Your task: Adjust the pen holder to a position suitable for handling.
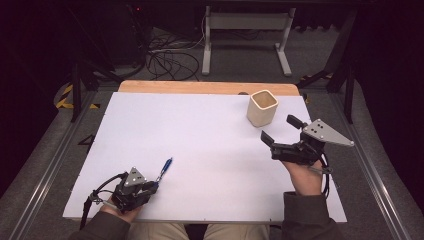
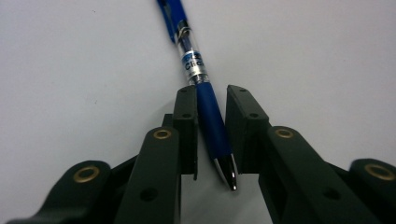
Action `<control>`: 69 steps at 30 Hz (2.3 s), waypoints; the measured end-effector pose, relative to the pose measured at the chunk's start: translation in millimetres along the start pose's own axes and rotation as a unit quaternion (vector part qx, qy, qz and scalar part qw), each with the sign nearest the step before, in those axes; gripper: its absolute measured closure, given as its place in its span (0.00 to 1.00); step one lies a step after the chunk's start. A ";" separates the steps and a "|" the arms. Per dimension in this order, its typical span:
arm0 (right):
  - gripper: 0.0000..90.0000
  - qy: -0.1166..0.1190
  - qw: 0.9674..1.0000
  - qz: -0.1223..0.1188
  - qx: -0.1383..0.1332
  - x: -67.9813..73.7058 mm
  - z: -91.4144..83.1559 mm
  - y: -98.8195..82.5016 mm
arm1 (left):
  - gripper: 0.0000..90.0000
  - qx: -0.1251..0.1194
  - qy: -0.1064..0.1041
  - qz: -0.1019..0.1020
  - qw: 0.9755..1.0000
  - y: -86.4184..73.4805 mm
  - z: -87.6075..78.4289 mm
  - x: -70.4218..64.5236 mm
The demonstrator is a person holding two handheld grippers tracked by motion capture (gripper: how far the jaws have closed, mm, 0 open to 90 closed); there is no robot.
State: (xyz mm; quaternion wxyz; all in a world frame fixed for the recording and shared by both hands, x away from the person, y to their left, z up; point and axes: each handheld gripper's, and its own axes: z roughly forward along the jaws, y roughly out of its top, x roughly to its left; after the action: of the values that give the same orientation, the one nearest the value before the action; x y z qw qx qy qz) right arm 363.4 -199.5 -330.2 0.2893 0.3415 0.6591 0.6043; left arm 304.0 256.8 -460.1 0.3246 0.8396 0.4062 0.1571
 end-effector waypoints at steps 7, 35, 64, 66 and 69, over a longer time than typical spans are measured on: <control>0.01 0.003 1.000 -0.003 0.002 0.8 1.1 -0.3 | 0.89 -0.024 0.013 0.015 1.000 4.9 -6.3 -1.8; 0.16 0.096 0.991 -0.059 0.069 16.9 19.8 -8.3 | 0.89 -0.122 -0.039 0.059 0.990 64.4 -29.1 -11.0; 0.33 0.112 0.970 -0.199 0.083 45.0 34.9 -21.1 | 0.89 -0.118 -0.110 0.092 0.983 116.1 -25.9 -26.5; 0.33 0.117 0.968 -0.205 0.087 47.5 37.1 -22.9 | 0.89 -0.116 -0.115 0.093 0.982 118.4 -24.5 -27.6; 0.33 0.116 0.966 -0.215 0.091 50.2 39.9 -25.2 | 0.89 -0.115 -0.120 0.092 0.982 121.2 -23.2 -28.9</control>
State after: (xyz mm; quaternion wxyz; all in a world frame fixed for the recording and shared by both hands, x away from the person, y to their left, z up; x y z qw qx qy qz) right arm 362.5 -136.4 -357.8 0.3017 0.1443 0.7981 0.5012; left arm 344.1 188.1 -361.5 0.4500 0.8431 0.2643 0.1299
